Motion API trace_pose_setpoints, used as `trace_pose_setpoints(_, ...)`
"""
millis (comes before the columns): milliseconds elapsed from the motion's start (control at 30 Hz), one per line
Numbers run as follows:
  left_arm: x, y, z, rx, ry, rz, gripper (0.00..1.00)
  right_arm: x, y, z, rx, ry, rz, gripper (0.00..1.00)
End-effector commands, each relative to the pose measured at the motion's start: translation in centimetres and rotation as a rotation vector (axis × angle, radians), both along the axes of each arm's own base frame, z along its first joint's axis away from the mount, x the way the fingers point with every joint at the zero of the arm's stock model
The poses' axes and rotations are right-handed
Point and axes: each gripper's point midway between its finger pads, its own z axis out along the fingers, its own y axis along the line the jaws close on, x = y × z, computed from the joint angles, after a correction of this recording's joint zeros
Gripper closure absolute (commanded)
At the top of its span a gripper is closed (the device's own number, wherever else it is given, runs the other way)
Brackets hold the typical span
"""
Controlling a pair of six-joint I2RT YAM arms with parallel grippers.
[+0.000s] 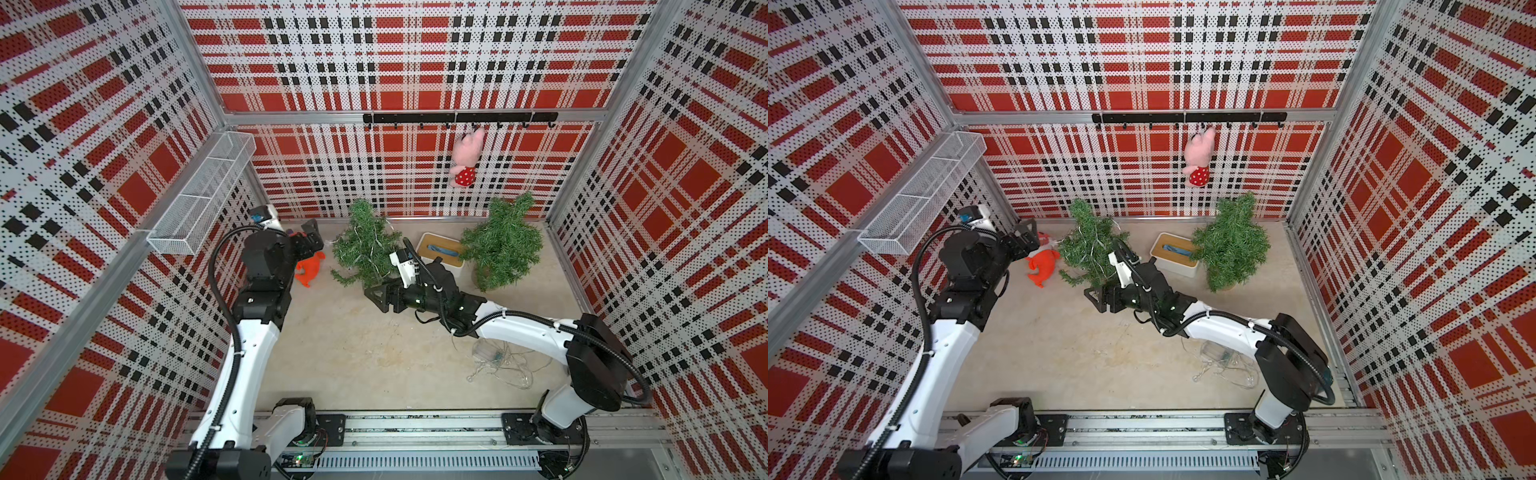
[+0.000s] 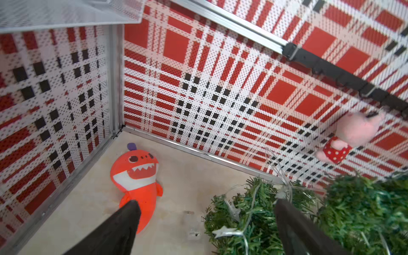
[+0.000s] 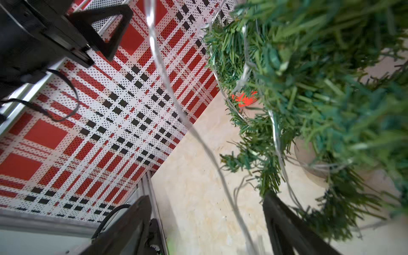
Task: Wrap string light around the christmas tree
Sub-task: Wrap the light string around the Christmas tree, then move the christmas tree to the center of the board.
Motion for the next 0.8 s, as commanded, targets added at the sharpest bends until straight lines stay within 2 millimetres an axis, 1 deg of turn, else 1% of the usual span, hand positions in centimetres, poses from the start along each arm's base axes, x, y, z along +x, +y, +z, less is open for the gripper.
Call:
trace_pose_setpoints(0,-1.6,-1.6,5.3,-0.097,-0.241,-0.139,0.0,-1.3,-1.8,0.8,0.013,0.015,0.052,0.12)
trace_pose_setpoints(67,-0.1,-3.0,3.7,-0.057,-0.125,-0.171,0.06,-1.7,-3.0,1.0,-0.004,-0.003,0.056,0.11)
trace_pose_setpoints(100,0.2,-3.8,3.3,-0.031,-0.084,-0.174,0.08,-1.8,-3.4,1.0,-0.009,-0.006,0.058,0.12)
trace_pose_setpoints(133,0.3,-4.7,2.8,0.002,-0.048,-0.164,0.09,-1.9,-4.1,1.0,-0.012,-0.01,0.051,0.12)
trace_pose_setpoints(200,-0.1,-6.7,2.4,0.084,-0.014,-0.144,0.1,-1.2,-5.6,0.6,-0.02,-0.006,0.003,0.17)
trace_pose_setpoints(233,-0.6,-7.8,2.2,0.121,0.002,-0.139,0.1,-0.5,-6.5,0.0,-0.027,0.007,-0.039,0.22)
trace_pose_setpoints(267,-1.2,-9.6,1.8,0.155,0.025,-0.142,0.11,0.3,-7.4,-1.1,-0.041,0.024,-0.088,0.28)
trace_pose_setpoints(300,-1.6,-10.4,1.5,0.179,0.046,-0.132,0.11,1.2,-8.2,-2.4,-0.054,0.05,-0.141,0.36)
trace_pose_setpoints(333,-2.1,-11.5,1.2,0.202,0.065,-0.132,0.11,2.3,-9.0,-4.1,-0.064,0.096,-0.193,0.46)
trace_pose_setpoints(367,-2.5,-12.6,0.9,0.215,0.08,-0.136,0.11,3.1,-9.4,-5.5,-0.063,0.138,-0.227,0.53)
trace_pose_setpoints(433,-3.1,-14.6,0.3,0.229,0.099,-0.155,0.11,4.6,-9.1,-7.3,-0.034,0.195,-0.277,0.61)
trace_pose_setpoints(500,-3.7,-16.6,-0.1,0.243,0.112,-0.178,0.11,6.0,-8.1,-8.1,0.019,0.231,-0.299,0.64)
trace_pose_setpoints(567,-4.3,-18.4,-0.5,0.256,0.124,-0.204,0.11,7.4,-7.1,-9.0,0.061,0.274,-0.331,0.63)
trace_pose_setpoints(633,-4.7,-19.7,-0.9,0.26,0.133,-0.233,0.11,8.5,-6.3,-9.7,0.105,0.309,-0.353,0.6)
trace_pose_setpoints(667,-4.7,-20.2,-1.2,0.256,0.138,-0.246,0.11,8.9,-5.9,-10.2,0.125,0.331,-0.359,0.6)
trace_pose_setpoints(767,-4.8,-20.7,-1.7,0.232,0.147,-0.271,0.11,9.7,-4.8,-11.2,0.166,0.392,-0.368,0.57)
